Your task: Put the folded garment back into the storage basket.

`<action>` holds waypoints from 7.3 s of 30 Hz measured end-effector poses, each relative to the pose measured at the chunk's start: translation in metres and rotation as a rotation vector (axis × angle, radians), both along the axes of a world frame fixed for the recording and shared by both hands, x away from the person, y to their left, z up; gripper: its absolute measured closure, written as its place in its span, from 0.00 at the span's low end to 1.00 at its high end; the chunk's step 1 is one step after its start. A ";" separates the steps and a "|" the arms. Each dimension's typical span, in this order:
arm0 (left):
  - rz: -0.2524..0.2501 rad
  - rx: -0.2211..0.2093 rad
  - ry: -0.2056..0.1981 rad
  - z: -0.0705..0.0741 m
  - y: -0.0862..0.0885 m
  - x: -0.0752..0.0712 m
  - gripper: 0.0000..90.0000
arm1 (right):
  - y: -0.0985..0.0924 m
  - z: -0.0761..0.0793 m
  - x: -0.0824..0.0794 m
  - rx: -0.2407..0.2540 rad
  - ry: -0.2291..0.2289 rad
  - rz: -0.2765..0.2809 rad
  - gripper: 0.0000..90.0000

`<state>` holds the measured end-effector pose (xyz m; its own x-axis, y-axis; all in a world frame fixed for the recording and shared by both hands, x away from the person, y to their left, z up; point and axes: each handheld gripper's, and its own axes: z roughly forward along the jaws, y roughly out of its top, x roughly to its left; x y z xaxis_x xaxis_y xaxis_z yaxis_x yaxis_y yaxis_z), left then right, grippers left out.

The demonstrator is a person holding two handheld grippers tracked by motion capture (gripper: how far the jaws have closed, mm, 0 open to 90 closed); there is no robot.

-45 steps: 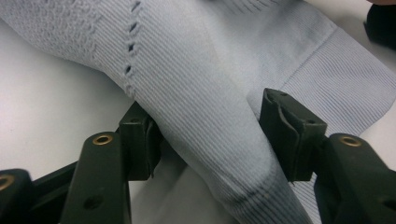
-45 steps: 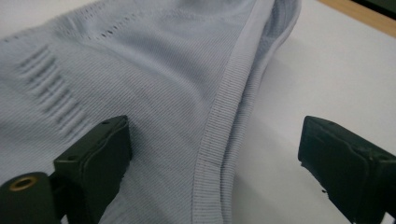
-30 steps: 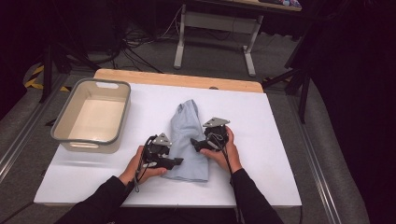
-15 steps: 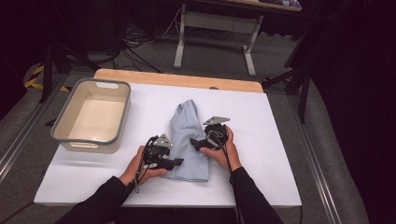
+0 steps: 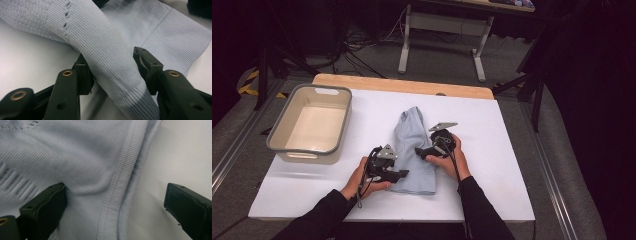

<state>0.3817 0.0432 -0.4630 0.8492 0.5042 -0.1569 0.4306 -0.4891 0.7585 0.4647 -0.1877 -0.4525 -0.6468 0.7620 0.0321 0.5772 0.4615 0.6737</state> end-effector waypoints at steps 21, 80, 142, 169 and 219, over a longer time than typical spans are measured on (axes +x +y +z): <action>-0.004 -0.005 -0.028 0.000 -0.007 -0.008 0.66 | 0.002 0.005 0.001 0.060 0.094 0.106 0.46; -0.003 -0.015 -0.053 0.001 -0.007 -0.005 0.75 | 0.003 0.005 -0.001 0.103 0.125 0.074 0.75; -0.037 -0.018 -0.258 0.040 0.012 -0.007 0.83 | 0.015 0.064 -0.032 0.064 -0.218 0.075 0.83; -0.021 -0.008 -0.304 0.060 0.033 -0.006 0.82 | 0.035 0.084 -0.030 0.079 -0.268 0.088 0.83; 0.098 0.033 -0.382 0.098 0.117 -0.002 0.83 | 0.127 0.123 -0.009 0.115 -0.361 0.162 0.83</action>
